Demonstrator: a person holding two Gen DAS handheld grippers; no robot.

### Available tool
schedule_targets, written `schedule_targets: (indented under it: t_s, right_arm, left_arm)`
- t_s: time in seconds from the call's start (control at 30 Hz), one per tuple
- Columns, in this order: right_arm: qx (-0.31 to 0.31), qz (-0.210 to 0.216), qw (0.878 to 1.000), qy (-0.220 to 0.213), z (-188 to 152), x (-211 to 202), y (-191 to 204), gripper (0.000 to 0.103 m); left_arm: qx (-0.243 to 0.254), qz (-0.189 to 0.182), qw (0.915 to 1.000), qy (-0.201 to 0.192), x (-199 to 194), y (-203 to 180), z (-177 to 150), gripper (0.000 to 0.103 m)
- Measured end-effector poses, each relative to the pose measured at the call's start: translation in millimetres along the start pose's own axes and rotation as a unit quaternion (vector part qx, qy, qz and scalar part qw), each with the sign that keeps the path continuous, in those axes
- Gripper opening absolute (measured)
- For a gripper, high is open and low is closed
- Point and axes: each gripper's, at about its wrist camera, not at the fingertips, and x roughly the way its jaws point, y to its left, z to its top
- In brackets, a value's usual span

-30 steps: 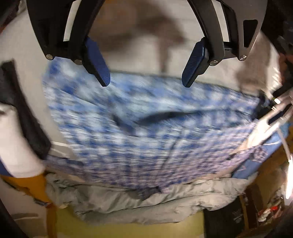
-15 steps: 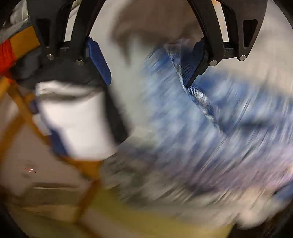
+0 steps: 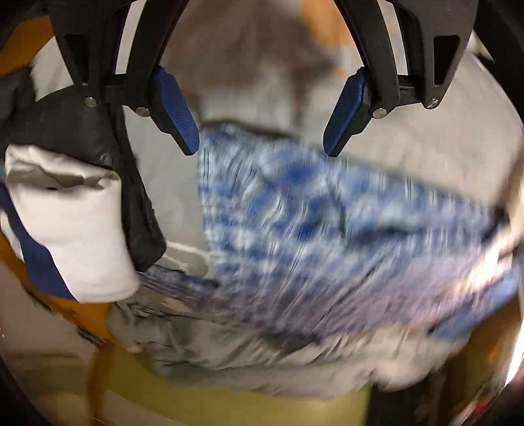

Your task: Fold large clothes

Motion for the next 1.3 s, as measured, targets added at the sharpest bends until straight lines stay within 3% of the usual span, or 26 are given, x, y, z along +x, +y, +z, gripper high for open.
schedule_targets:
  t_s: [0.1, 0.17, 0.23, 0.27, 0.4, 0.5, 0.6, 0.67, 0.73, 0.87, 1.0, 1.1, 1.17, 1.23, 1.3]
  right_arm:
    - [-0.022, -0.016, 0.999, 0.037, -6, 11, 2, 0.076]
    - [-0.007, -0.031, 0.998, 0.059, 0, 24, -6, 0.057]
    - [0.022, -0.045, 0.997, 0.052, 9, 30, -21, 0.021]
    - [0.056, -0.045, 0.997, 0.041, 15, 30, -34, 0.015]
    - [0.160, -0.033, 0.986, -0.014, 33, 31, -72, 0.009]
    - [0.169, -0.067, 0.983, 0.020, 41, 53, -88, 0.008]
    - [0.204, -0.049, 0.976, 0.058, 34, 67, -98, 0.009]
    - [0.227, -0.022, 0.973, 0.036, 27, 54, -101, 0.018]
    - [0.231, -0.013, 0.973, 0.004, 24, 35, -99, 0.035]
    - [0.221, -0.001, 0.975, -0.027, 18, 13, -81, 0.040]
    - [0.182, 0.013, 0.983, 0.005, 18, 27, -54, 0.042]
    - [0.146, -0.015, 0.989, 0.018, 20, 35, -42, 0.054]
    - [0.135, -0.030, 0.990, 0.033, 18, 45, -40, 0.054]
    - [0.128, -0.040, 0.990, 0.053, 14, 55, -40, 0.054]
    - [0.125, -0.046, 0.989, 0.063, 12, 60, -42, 0.054]
  left_arm:
    - [-0.012, -0.001, 0.9999, 0.006, 4, 4, -2, 0.087]
    - [-0.020, 0.000, 0.9998, 0.000, 2, 7, -2, 0.087]
    - [-0.032, 0.003, 0.9994, -0.011, -2, 12, 1, 0.087]
    - [-0.038, 0.004, 0.9991, -0.016, -5, 14, 1, 0.087]
    - [-0.050, 0.003, 0.9985, -0.023, -6, 19, 3, 0.087]
    - [-0.041, -0.002, 0.9991, -0.012, -2, 17, 3, 0.087]
    - [-0.020, -0.016, 0.9997, 0.004, 0, 11, 0, 0.087]
    - [0.003, -0.040, 0.9989, 0.026, 2, 6, -4, 0.087]
    - [0.023, -0.063, 0.9966, 0.048, 2, 1, -11, 0.087]
    - [0.051, -0.077, 0.9943, 0.053, -2, -10, -30, 0.087]
    - [0.077, -0.044, 0.9941, 0.062, 5, -19, -37, 0.087]
    - [0.074, -0.053, 0.9935, 0.068, 4, -16, -38, 0.087]
    - [0.071, -0.058, 0.9934, 0.068, -1, -14, -42, 0.087]
    - [0.068, -0.035, 0.9953, 0.058, -11, -11, -50, 0.087]
    - [0.068, -0.046, 0.9956, 0.044, -23, -9, -59, 0.087]
